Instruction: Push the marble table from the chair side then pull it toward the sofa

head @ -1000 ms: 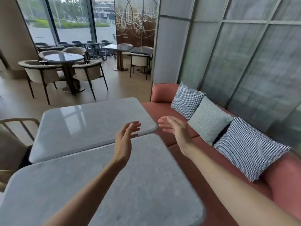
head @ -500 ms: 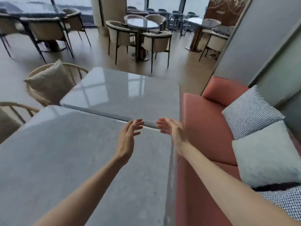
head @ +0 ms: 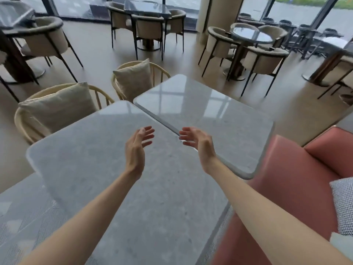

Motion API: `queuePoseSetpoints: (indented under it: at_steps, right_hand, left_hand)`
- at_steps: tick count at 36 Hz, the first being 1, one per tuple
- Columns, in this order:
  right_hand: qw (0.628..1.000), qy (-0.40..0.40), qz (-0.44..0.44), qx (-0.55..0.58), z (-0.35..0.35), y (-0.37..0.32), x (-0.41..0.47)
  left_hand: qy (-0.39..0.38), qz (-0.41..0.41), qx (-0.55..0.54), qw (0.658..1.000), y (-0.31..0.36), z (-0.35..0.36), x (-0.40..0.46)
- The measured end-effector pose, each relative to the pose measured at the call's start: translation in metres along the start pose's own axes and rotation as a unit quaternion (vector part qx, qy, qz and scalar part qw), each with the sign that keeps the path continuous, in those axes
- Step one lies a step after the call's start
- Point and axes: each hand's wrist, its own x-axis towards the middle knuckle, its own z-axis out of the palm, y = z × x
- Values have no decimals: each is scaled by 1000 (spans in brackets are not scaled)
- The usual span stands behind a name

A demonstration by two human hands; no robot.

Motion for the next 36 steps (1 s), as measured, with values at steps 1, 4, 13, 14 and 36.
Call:
queuePoseSetpoints:
  at_steps: [1, 4, 13, 14, 36]
  right_hand:
    - [1000, -10, 11, -1, -1, 5, 6]
    - [998, -41, 44, -10, -8, 25, 29]
    - [973, -137, 178, -54, -57, 107, 78]
    - [969, -145, 193, -60, -63, 114, 78]
    - [902, 8, 433, -10, -186, 240, -50]
  left_hand:
    - [14, -3, -4, 1000, -4, 1, -1]
    - [56, -29, -12, 998, -24, 7, -3]
    - [221, -179, -18, 959, -115, 39, -40]
    - [243, -196, -31, 950, -122, 41, -49]
    - [470, -353, -228, 776, -217, 92, -272]
